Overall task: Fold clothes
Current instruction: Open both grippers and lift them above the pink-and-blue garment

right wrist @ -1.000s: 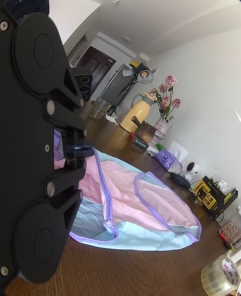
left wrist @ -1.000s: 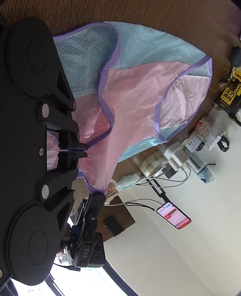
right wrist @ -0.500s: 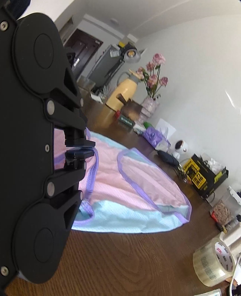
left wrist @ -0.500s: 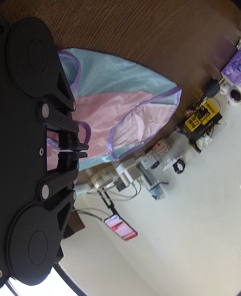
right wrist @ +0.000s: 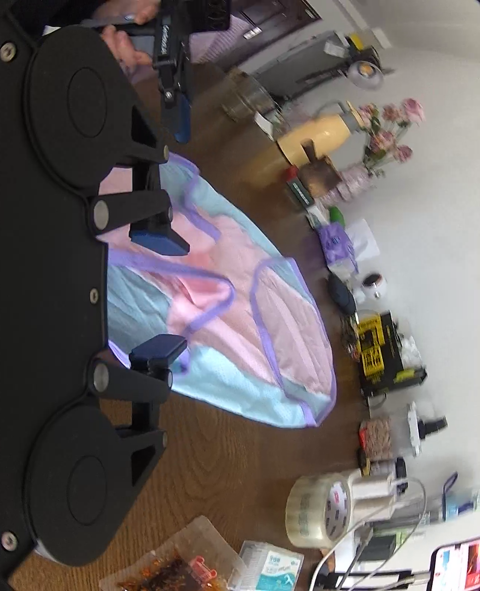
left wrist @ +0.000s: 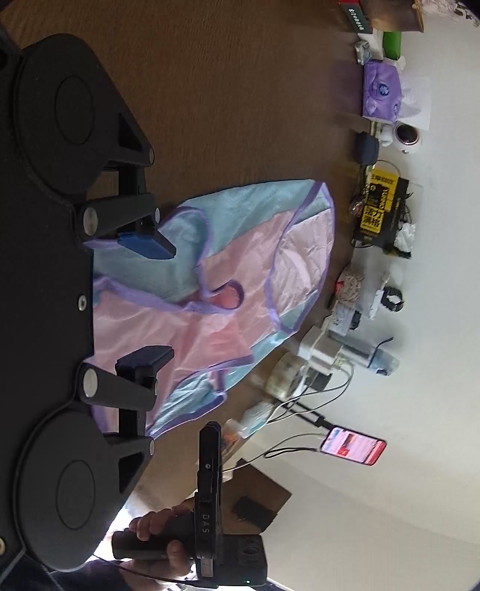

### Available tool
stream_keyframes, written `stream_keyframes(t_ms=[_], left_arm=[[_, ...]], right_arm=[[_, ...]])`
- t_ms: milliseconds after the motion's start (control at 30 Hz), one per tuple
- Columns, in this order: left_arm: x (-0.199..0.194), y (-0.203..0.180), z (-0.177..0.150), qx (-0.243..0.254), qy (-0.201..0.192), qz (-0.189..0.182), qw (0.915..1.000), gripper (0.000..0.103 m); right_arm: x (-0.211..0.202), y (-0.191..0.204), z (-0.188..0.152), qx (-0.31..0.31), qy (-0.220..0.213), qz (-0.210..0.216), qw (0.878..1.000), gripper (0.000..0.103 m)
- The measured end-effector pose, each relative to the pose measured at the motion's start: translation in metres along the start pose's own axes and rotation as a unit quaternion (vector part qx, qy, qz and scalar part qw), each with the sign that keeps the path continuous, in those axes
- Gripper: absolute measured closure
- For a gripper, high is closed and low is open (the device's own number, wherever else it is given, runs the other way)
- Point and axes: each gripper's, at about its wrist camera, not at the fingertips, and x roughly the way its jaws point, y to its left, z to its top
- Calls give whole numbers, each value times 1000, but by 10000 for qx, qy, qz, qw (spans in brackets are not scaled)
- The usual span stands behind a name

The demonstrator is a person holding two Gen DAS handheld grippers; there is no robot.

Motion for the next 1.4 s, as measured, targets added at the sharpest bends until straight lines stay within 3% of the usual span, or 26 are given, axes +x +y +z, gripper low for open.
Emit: stream_keyframes(t_ms=[100,133,167,300,433,467,500,533,600,633,667,800,967,1067,1133,1233,1333,1400], left_arm=[[-1,-8,-10,355,14,168,9992,52],[-2,-11,-14,531,9,246,9983,52],[-3,-16,-19,797,-21,337,9962,52],[-20,-32,-35,1594,-183,490,9858,52],[-31,-40,-47,1973,-262,504,9787,53],[-31,-42,-49,2021,-275,543,9775,56],[-29,-43,-51,2053,-280,579,9766,77],[-26,-44,-51,2061,-257,622,9762,91],[-20,-45,-53,2115,-192,721,9745,97],[-18,-46,-54,2195,-165,768,9725,100],[-18,-48,-56,2345,-185,845,9683,100],[-22,-51,-63,2770,-158,850,9570,101],[-24,-54,-69,3155,-162,850,9450,101],[-23,-56,-71,3407,-155,875,9360,101],[-22,-56,-72,3508,-146,891,9321,101],[-20,-58,-73,3691,-148,919,9247,101],[-18,-61,-76,3844,-178,934,9182,101],[-16,-63,-79,3966,-183,988,9125,101]], right_arm=[[-2,21,-12,-443,279,8,9986,55],[-2,28,-16,-560,359,-8,9978,64],[-3,29,-19,-546,380,-106,9977,65],[-13,25,-33,-414,485,-234,9977,65],[-20,24,-45,-372,503,-242,9978,65],[-21,24,-48,-366,498,-236,9978,65],[-22,24,-48,-367,490,-242,9978,65],[-22,25,-49,-376,474,-254,9978,67],[-21,24,-48,-376,443,-295,9979,74],[-21,24,-47,-371,435,-321,9978,84],[-21,23,-47,-383,413,-396,9976,89],[-24,22,-45,-458,302,-810,9952,87],[-50,69,-48,-1393,-141,-453,9891,80],[-47,98,-65,-2070,150,-372,9775,80],[-41,103,-76,-2310,318,-546,9709,80],[-37,97,-82,-2214,345,-723,9719,82],[-41,82,-82,-1667,253,-792,9825,93],[-45,82,-86,-1757,271,-830,9806,94]])
